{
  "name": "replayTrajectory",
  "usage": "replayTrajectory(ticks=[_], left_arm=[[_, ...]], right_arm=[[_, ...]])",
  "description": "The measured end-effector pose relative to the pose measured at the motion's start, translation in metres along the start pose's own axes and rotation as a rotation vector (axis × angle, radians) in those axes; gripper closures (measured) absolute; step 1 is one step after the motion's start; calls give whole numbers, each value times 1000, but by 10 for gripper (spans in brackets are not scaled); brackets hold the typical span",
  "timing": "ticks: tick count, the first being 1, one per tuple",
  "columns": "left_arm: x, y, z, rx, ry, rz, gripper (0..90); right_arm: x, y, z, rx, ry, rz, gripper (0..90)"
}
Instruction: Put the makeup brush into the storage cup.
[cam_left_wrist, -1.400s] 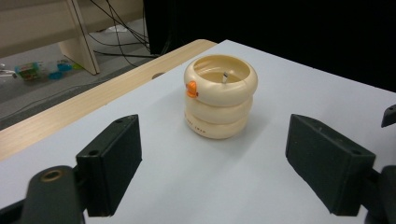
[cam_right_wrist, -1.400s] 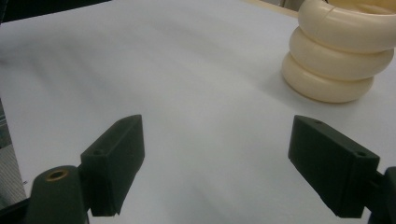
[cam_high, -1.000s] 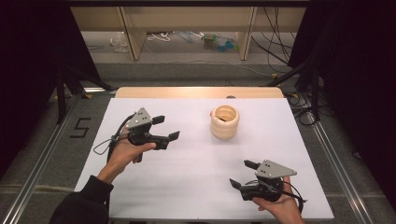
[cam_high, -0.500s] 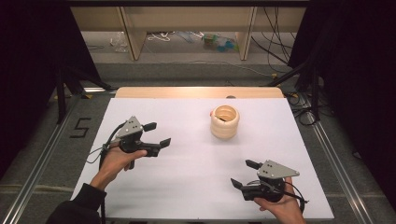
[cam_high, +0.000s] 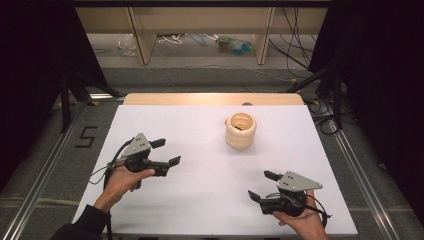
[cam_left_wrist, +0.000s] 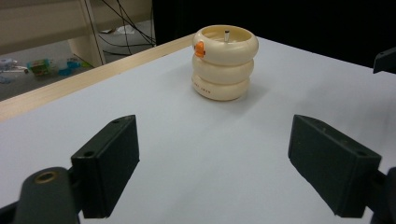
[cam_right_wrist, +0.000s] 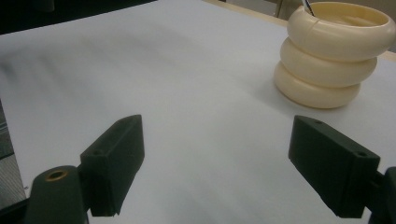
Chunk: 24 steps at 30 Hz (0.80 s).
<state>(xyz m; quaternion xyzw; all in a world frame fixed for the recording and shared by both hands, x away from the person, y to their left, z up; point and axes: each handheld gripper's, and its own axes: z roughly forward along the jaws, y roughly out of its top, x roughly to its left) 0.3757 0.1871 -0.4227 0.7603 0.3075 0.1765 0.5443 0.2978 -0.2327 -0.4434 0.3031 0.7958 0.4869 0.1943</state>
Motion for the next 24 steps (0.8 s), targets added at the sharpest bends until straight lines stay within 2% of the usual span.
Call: replayTrajectory(ticks=[10,12,14,16,20,24], left_arm=[[-7,-12,-16,-9,5,4,165],[-8,-16,-19,-4,4,8,165],[-9,-20,-23,-1,7,3,165],[-10,-24,-25,-2,11,-4,165],[-13,-28,-30,-8,15,18,166],[-17,-30,-35,-24,20,16,166]], right_arm=[[1,2,3,6,11,6,192],[-1,3,3,-4,-3,-1,191],[-1,3,3,9,10,11,189],[-2,3,3,3,-5,11,186],[-2,4,4,-5,-8,3,181],[-2,4,3,-4,-10,16,183]])
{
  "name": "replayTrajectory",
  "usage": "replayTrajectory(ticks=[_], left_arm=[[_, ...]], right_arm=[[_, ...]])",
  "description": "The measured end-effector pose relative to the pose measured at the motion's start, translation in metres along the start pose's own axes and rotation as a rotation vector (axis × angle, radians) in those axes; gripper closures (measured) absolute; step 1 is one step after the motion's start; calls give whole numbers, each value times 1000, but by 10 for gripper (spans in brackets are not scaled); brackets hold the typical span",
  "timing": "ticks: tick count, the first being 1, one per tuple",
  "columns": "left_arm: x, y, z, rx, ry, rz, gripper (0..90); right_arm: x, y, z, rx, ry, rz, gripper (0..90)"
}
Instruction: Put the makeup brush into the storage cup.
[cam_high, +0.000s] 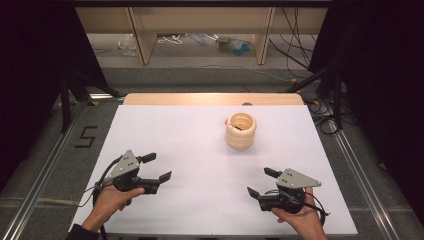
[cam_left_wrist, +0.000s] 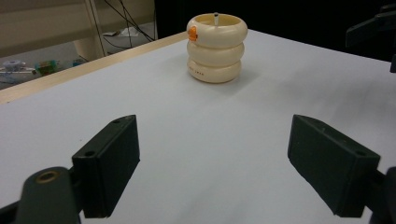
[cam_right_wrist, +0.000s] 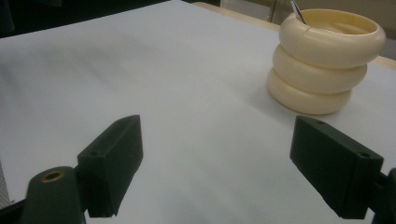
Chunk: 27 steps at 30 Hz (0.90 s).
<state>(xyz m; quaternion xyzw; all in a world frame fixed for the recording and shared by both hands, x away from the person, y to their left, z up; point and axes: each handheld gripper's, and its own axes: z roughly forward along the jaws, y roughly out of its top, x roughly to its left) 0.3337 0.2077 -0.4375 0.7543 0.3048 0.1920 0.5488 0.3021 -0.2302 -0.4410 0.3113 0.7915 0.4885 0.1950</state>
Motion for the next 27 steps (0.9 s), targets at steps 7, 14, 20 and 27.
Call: replayTrajectory(ticks=[7,14,20,27], left_arm=[[-3,-8,-6,5,9,-2,166],[-6,-11,-9,-12,16,-9,166],[-12,-14,-8,-4,5,-2,166],[-16,-15,-9,-7,5,-2,166]], right_arm=[[-3,-1,-2,-11,-15,11,182],[-2,0,-3,-44,-17,22,177],[-3,0,-4,-32,-10,28,169],[-3,0,-4,-37,-8,30,169]])
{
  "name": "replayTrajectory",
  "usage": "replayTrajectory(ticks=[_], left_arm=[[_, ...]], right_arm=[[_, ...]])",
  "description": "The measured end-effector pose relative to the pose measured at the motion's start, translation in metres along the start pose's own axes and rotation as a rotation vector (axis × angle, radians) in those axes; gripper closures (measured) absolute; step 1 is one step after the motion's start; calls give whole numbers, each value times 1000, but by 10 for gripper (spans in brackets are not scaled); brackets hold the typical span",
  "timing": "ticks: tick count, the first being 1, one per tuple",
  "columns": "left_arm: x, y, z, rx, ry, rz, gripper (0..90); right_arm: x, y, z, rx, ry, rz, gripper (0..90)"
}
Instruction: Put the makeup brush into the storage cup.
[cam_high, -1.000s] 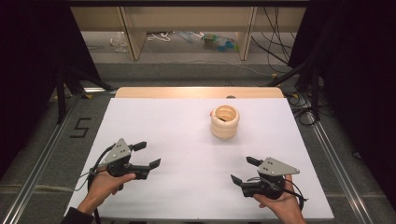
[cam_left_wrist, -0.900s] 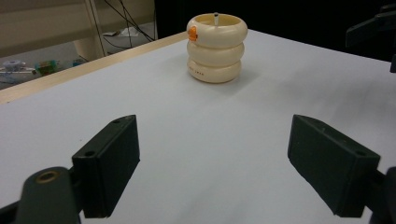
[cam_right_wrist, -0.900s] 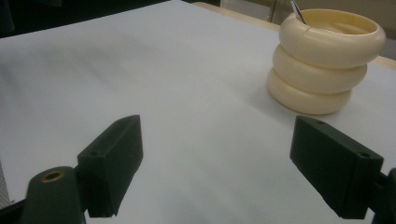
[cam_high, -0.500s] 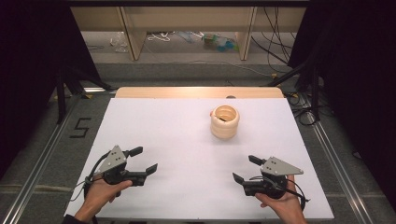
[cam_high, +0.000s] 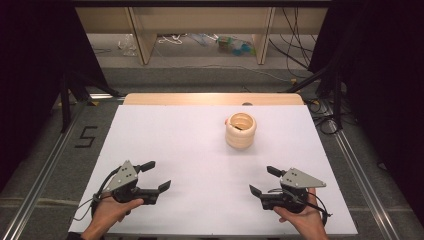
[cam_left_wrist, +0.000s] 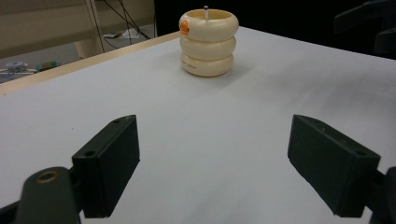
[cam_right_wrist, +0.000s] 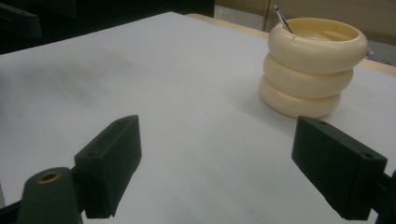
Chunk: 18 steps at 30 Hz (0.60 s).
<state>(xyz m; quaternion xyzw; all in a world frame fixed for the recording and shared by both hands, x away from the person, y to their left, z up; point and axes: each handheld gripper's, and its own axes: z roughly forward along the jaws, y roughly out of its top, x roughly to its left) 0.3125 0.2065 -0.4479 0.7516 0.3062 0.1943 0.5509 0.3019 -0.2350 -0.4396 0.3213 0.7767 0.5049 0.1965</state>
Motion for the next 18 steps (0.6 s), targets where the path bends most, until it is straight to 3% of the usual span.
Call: replayTrajectory(ticks=[6,12,17,18], left_arm=[[1,-1,0,0,2,8,166],[3,-1,-1,-6,15,-15,166],[2,0,-1,-3,14,-10,166],[3,0,-1,-3,10,6,166]], right_arm=[[0,0,0,-3,1,2,168],[0,0,1,-15,-10,1,168],[0,0,1,0,-5,0,168],[0,0,1,0,-5,-1,168]])
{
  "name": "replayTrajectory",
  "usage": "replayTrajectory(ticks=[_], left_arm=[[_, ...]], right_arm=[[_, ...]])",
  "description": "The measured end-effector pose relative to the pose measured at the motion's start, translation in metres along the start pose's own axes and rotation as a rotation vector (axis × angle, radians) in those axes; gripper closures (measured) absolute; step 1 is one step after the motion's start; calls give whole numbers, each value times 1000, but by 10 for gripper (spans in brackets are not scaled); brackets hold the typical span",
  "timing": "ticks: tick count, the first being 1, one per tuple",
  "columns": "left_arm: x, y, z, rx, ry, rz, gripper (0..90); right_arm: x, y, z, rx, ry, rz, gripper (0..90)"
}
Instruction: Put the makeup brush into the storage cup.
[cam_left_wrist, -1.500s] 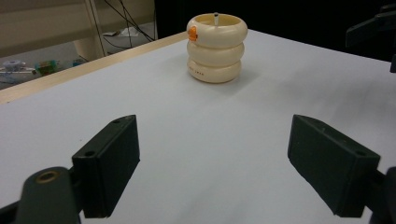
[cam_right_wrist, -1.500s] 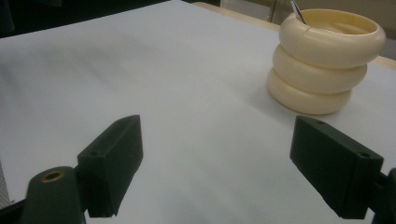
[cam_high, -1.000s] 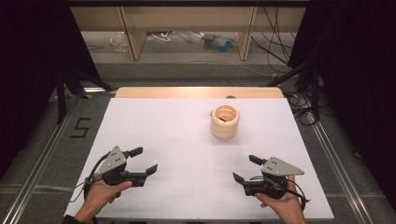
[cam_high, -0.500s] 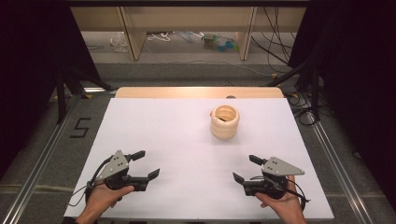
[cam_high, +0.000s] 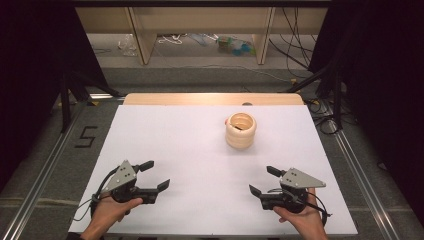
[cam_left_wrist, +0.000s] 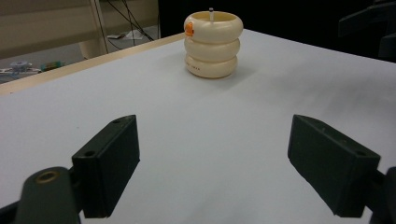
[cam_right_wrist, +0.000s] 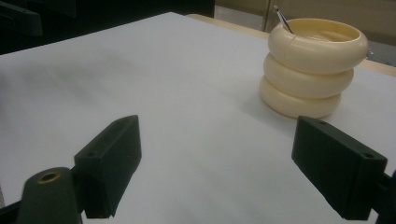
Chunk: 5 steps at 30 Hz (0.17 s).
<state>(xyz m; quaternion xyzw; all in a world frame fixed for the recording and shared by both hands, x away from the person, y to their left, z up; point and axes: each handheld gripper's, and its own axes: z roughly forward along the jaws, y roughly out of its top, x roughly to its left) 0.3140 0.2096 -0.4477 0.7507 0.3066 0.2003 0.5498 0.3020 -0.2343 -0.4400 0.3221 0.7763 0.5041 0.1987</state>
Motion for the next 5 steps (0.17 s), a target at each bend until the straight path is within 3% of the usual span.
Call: replayTrajectory(ticks=[5], left_arm=[[-1,0,0,3,0,-3,166]], right_arm=[[0,0,0,0,1,1,168]])
